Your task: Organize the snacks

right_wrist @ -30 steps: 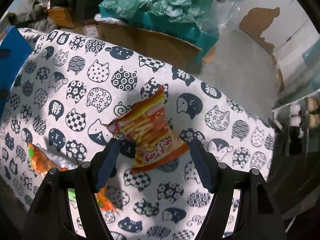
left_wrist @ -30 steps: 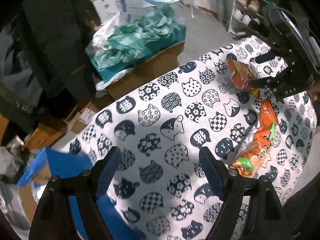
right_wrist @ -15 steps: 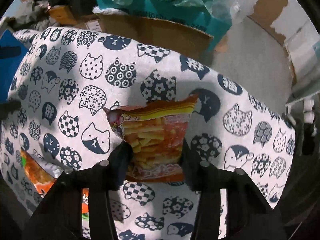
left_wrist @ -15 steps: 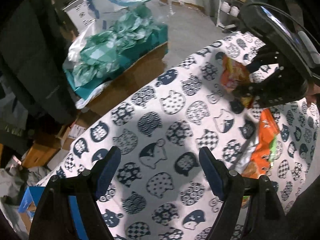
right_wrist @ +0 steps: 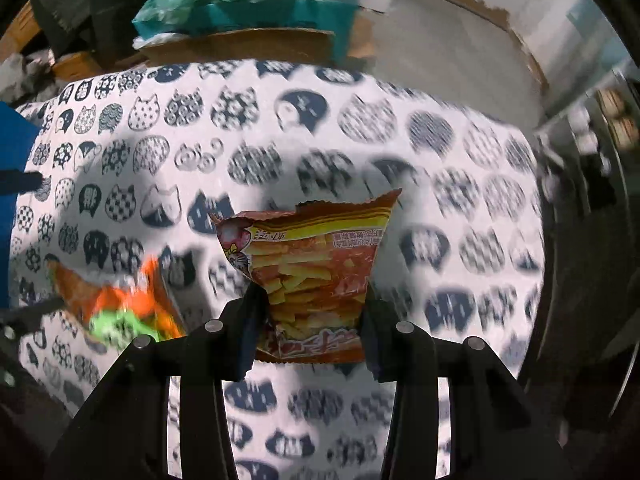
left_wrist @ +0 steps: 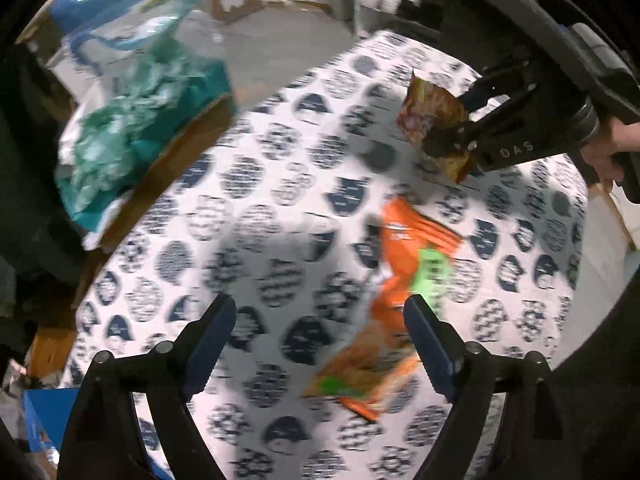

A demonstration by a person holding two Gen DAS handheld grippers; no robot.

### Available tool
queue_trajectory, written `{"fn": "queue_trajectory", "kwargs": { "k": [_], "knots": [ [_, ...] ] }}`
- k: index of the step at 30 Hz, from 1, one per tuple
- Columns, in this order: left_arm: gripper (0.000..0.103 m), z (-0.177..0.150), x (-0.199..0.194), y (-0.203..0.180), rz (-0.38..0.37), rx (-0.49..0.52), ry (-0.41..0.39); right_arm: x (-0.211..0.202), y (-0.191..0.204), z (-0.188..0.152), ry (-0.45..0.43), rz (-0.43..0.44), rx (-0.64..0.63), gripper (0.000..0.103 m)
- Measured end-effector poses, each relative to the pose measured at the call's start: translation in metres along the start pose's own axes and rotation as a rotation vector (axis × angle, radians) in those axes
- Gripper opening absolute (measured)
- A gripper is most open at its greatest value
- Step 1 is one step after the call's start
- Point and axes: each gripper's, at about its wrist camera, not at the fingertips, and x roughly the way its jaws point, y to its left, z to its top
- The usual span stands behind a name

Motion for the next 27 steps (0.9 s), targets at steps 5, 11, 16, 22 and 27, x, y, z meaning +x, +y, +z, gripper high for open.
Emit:
{"fn": "queue_trajectory", "kwargs": {
  "k": [5,11,16,22,27],
  "knots": [
    [0.087,0.003,0.012,-0.035,-0.032,0.069,0.035,-0.010,-0.010,-0.035,0.012,0.011,0.068,0.041],
    [0.087,0.002,0.037,-0.058,-0.008,0.108,0.088,-0.018,-0.010,-0.070,0.012,0.036,0.118,0.041],
    [0.087,-0.002,0.059,-0.059,0.033,0.111,0.130,-0.021,-0.007,-0.085,0.013,0.054,0.158,0.041],
    [0.065,-0.010,0.070,-0.051,0.000,0.075,0.134,-0.026,0.001,-0.086,0.003,0.063,0.152,0.041],
    [0.039,-0.020,0.061,-0.039,0.022,0.051,0.112,-0.027,0.009,-0.080,0.001,0.062,0.138,0.041]
  ]
}}
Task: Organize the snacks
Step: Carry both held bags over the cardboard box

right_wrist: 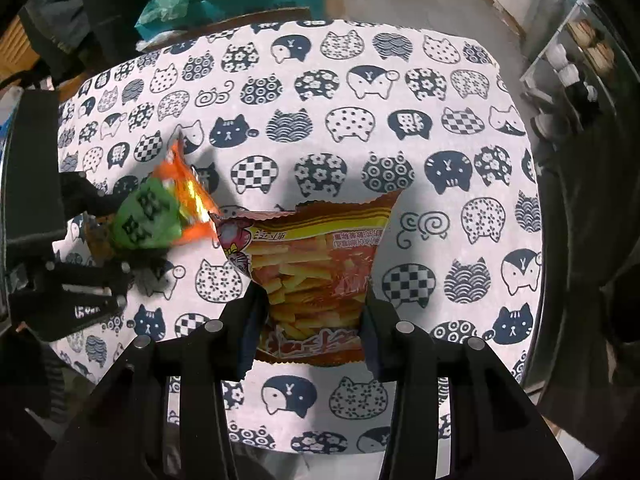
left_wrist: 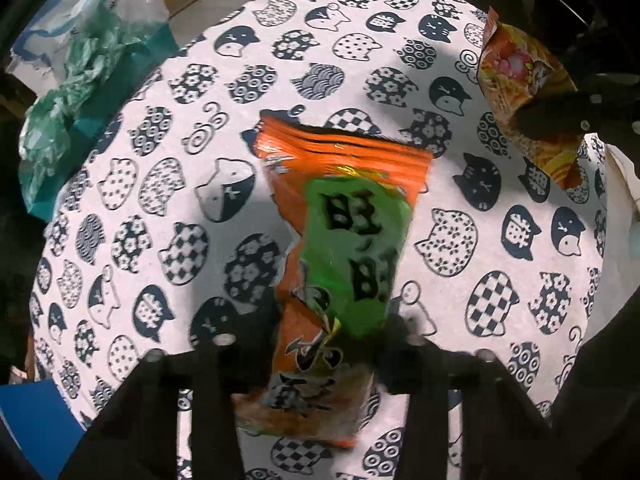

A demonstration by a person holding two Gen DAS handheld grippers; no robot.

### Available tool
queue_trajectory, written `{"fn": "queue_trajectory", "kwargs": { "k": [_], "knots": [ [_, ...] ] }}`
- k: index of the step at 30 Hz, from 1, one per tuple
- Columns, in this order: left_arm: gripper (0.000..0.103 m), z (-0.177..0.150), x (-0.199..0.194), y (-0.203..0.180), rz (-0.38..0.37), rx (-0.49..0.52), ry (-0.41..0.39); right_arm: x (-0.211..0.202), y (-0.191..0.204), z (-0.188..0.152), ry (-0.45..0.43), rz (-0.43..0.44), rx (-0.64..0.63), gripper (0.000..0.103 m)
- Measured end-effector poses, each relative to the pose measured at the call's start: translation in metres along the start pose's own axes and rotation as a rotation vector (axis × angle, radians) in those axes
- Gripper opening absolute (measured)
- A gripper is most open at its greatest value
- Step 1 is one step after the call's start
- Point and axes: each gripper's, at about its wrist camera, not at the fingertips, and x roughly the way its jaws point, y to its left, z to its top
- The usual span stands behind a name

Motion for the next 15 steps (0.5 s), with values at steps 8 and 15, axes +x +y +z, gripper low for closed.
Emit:
{"fn": "queue_trajectory", "kwargs": {
  "k": [8,15],
  "knots": [
    [0.036,-0.023,-0.032,0.024,0.043,-0.085,-0.043,-0.011,0.019,0.008,-0.030,-0.012,-0.038,0.041],
    [0.036,-0.052,-0.076,0.041,0.075,-0.164,-0.095,-0.027,0.039,0.012,-0.067,0.001,-0.073,0.041]
  ]
}}
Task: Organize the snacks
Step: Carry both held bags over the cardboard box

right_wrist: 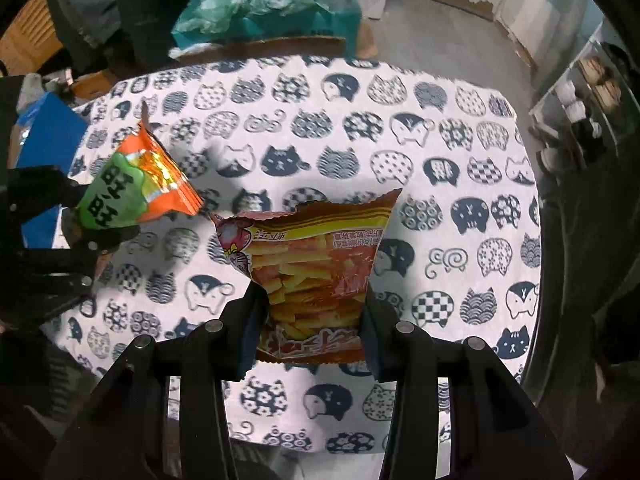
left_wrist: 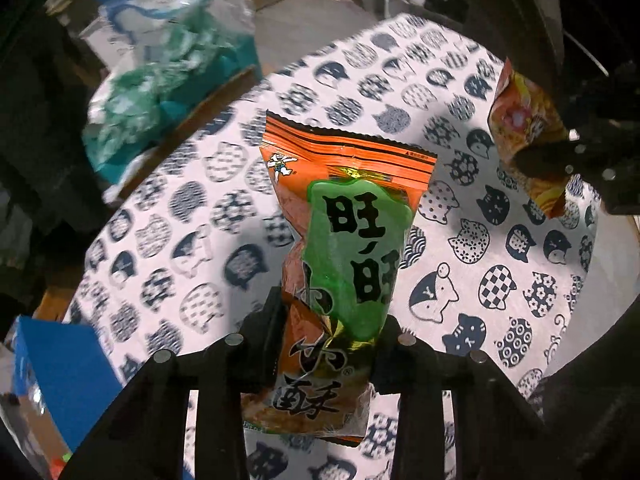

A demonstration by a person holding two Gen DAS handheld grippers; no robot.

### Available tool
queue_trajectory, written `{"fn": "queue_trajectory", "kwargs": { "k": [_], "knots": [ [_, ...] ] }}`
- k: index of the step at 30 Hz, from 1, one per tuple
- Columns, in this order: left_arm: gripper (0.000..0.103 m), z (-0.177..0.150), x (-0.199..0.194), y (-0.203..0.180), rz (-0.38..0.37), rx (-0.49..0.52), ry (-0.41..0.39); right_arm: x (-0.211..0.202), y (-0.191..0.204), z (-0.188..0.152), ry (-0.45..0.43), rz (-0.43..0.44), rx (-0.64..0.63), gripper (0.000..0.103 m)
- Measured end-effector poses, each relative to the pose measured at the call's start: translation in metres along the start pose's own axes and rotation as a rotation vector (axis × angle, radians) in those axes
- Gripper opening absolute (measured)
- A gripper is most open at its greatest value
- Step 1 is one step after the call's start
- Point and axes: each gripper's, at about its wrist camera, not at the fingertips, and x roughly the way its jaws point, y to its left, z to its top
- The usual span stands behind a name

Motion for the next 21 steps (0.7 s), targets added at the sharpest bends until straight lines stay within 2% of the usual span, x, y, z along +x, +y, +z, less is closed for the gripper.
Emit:
{"fn": "queue_trajectory", "kwargs": {
  "k": [4,11,21],
  "knots": [
    [0.036,0.004,-0.019,0.009,0.011,-0.052,-0.019,-0.010,0.018,0.005,-0.022,0.010,-0.025,0.041],
    [0.036,-0.013,-0.065,0.045,0.037,-0.158,-0.075,-0.030,0.047,0.012,-0.068,0.032,-0.069,0.041],
    [0.036,-0.056,-0.119,0.082,0.084,-0.259,-0.146,-0.055,0.095,0.022,-0.115,0.073,-0.139,0.041]
  ]
}}
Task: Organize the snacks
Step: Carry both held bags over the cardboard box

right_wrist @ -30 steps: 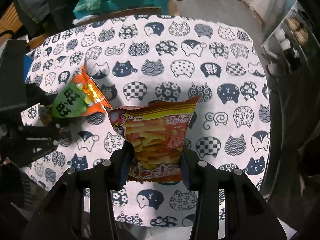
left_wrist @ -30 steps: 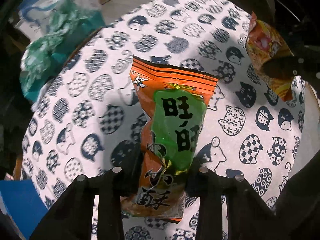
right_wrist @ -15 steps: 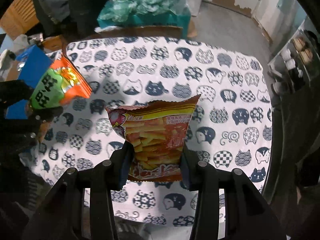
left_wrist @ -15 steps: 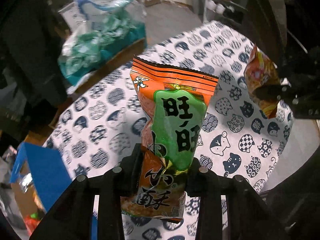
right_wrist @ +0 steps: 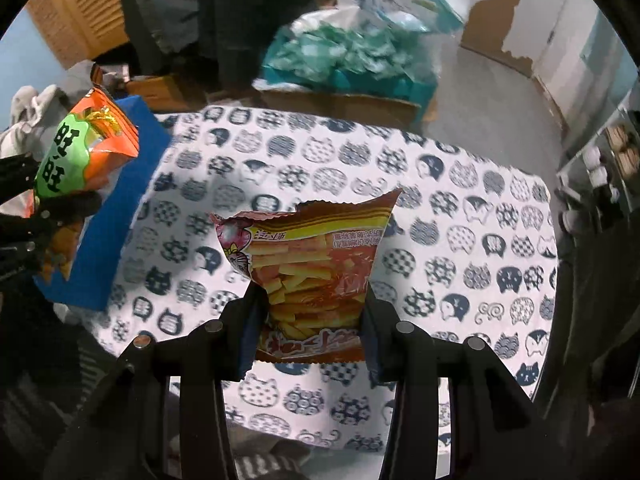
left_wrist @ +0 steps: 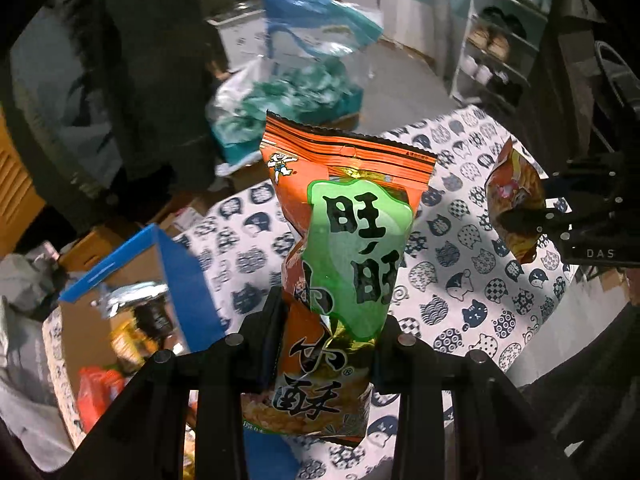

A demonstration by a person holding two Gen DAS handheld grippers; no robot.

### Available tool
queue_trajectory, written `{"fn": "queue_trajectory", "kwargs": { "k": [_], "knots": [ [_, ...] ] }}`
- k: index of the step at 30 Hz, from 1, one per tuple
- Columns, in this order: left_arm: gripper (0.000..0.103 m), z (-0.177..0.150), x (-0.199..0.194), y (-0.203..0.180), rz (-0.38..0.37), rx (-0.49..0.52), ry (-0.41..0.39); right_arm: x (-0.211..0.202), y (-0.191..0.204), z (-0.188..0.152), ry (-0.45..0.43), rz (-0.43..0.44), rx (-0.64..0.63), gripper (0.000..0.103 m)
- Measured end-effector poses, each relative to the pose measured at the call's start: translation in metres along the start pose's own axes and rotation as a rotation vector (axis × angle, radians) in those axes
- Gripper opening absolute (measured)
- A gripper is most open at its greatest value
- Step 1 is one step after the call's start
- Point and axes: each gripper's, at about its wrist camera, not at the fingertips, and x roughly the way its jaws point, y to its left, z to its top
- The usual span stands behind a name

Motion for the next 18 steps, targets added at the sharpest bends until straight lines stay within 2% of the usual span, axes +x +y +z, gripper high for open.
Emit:
{"fn": "queue_trajectory", "kwargs": {
  "k": [6,18],
  "knots": [
    [0.036,-0.016,-0.020,0.026,0.052,-0.044,-0.031,-0.009,0.029,0.011,-0.024,0.021,-0.041,0.041],
    [0.036,-0.048,-0.044,0.074,0.100,-0.122,-0.065,-0.010,0.098,0.034,-0.036,0.093,-0.138,0.041]
  ]
}}
